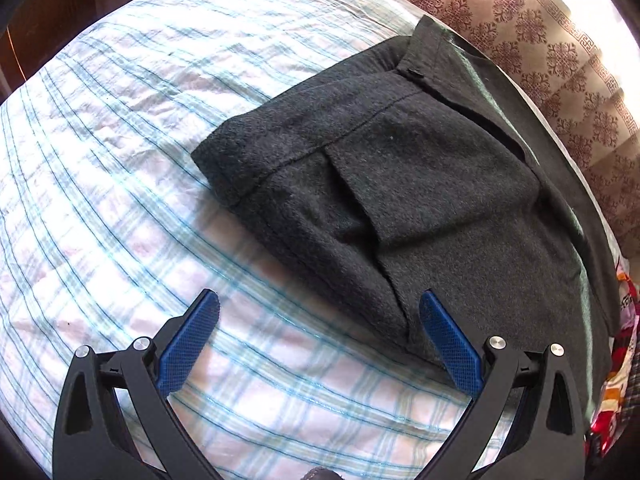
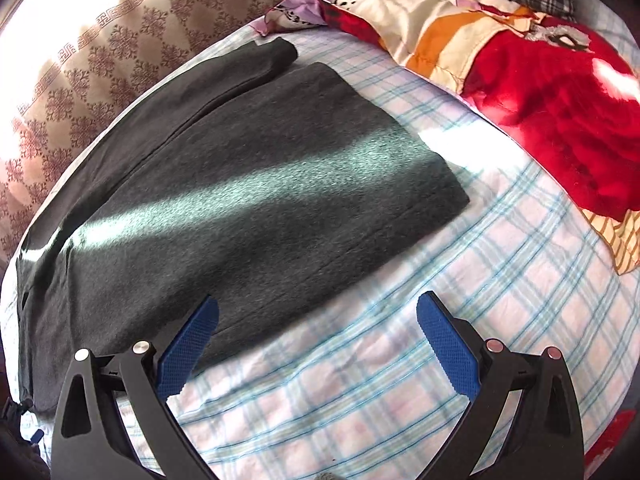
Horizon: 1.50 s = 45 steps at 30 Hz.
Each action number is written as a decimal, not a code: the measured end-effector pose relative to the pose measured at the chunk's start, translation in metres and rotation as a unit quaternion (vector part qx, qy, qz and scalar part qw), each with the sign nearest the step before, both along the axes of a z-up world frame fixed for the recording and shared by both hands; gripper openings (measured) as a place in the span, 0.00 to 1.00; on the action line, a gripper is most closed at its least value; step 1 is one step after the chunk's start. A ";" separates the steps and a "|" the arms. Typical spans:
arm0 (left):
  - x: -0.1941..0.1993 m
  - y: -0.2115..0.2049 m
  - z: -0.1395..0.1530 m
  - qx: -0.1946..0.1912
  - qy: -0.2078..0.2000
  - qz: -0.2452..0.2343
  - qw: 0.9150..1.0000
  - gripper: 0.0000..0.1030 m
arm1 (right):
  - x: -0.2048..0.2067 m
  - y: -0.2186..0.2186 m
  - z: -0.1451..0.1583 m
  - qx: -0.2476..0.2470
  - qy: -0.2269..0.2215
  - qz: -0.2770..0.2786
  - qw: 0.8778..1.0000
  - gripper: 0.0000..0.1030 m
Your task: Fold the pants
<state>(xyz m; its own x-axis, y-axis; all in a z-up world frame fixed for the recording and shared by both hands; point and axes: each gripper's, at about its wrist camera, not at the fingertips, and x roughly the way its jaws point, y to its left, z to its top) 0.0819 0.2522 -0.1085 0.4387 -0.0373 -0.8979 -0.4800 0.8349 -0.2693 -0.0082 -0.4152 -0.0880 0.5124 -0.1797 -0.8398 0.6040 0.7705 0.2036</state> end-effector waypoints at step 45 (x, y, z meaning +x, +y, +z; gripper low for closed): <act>0.030 0.019 0.038 -0.227 -0.114 0.029 0.967 0.06 | -0.005 -0.034 0.034 0.016 -0.085 -0.032 0.996 0.09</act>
<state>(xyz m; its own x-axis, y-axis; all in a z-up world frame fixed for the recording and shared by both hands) 0.1119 0.2713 -0.0701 0.6367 -0.3736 -0.6746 -0.4078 0.5793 -0.7058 -0.0136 -0.4496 -0.0538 0.6361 -0.1905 -0.7477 0.6057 0.7236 0.3309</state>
